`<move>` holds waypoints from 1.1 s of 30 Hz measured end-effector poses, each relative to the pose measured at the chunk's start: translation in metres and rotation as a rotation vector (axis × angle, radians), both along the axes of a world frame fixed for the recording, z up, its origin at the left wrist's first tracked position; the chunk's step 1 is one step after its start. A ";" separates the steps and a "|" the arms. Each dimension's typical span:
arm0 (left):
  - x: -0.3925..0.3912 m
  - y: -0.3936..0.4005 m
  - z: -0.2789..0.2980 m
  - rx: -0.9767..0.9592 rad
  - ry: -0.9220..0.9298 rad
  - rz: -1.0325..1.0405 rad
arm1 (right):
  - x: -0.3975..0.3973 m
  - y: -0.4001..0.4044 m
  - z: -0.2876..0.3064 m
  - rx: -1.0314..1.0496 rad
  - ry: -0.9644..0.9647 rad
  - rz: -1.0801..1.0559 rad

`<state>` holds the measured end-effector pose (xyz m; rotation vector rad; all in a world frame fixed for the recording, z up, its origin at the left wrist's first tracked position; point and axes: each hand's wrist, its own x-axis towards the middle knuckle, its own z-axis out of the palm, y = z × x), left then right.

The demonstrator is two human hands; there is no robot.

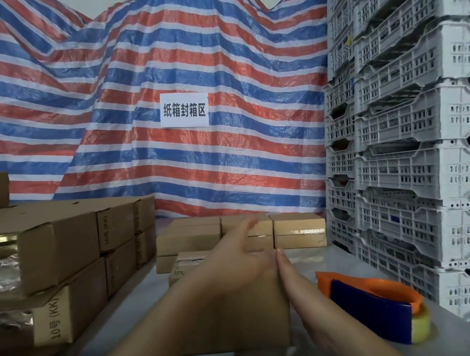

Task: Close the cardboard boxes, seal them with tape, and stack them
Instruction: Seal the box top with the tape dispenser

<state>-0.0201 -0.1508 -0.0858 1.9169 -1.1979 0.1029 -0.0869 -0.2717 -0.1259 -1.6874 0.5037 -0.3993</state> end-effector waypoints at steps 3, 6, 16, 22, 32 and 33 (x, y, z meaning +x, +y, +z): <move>0.005 0.021 -0.005 -0.230 -0.013 0.037 | -0.018 -0.005 -0.004 -0.028 -0.002 0.136; 0.015 0.050 -0.014 -0.378 -0.087 0.203 | -0.025 -0.002 -0.007 -0.050 -0.028 0.099; 0.028 0.085 -0.070 -0.356 0.526 0.177 | -0.025 0.012 -0.023 -0.320 -0.221 0.130; 0.032 0.082 -0.083 -0.358 0.473 0.130 | -0.016 0.003 -0.032 -0.390 -0.211 0.077; 0.073 0.024 -0.035 -0.274 0.511 0.437 | 0.047 -0.045 0.009 -0.578 -0.060 -0.147; 0.078 0.018 -0.033 -0.262 0.556 0.438 | 0.055 -0.051 0.012 -0.596 -0.019 -0.163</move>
